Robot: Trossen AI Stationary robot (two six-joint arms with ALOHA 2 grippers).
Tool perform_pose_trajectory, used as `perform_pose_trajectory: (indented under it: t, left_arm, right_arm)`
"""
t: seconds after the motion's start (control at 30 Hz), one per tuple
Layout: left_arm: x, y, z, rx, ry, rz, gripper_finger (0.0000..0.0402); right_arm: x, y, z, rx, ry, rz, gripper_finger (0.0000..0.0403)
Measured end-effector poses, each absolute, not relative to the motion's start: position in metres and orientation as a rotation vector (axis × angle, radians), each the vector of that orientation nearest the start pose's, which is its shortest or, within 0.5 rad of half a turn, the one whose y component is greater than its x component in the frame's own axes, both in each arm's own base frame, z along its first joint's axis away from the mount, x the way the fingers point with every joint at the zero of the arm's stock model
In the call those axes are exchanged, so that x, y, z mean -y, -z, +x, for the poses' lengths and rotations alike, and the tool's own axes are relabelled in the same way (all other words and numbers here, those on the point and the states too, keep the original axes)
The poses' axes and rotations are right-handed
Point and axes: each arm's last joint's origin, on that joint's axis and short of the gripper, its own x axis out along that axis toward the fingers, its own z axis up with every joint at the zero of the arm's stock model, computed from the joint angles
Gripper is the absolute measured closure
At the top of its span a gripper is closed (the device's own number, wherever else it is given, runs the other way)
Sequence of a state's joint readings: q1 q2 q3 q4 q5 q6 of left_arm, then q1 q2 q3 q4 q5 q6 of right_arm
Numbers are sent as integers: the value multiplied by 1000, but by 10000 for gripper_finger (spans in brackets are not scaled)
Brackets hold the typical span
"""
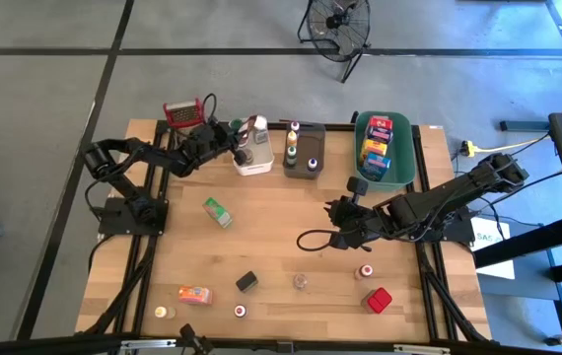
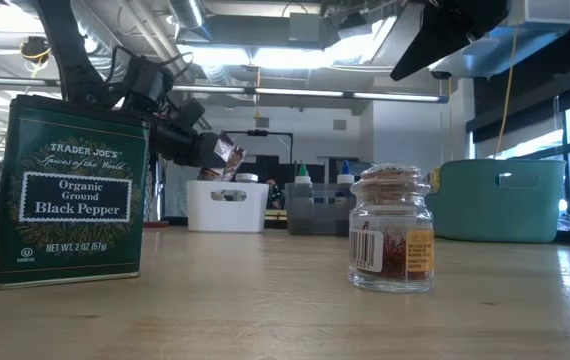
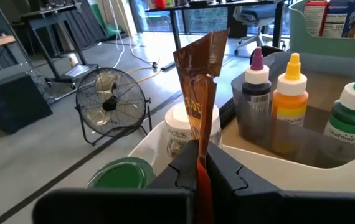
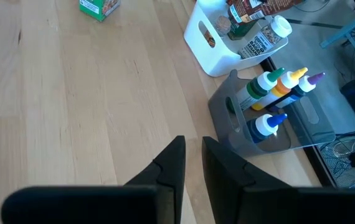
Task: Pick & Place Kitchen Items
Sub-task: Put the orange seasoning pack into the white bin
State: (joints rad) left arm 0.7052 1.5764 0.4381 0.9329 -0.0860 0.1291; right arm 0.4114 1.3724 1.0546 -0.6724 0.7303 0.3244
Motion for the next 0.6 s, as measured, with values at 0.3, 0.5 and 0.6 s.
perform_pose_trajectory:
  t: [0.3,0.5,0.6]
  left_arm:
    - [-181,-143,208,-254,-751,29,396]
    - [-183,-132,212,-240,-730,7,393]
    - [-184,-126,213,-233,-727,-6,396]
  right_arm:
    - [-90,-268,254,-765,418,-230,345]
    - [-90,-268,254,-766,418,-230,345]
    - [-90,-268,254,-767,418,-231,345]
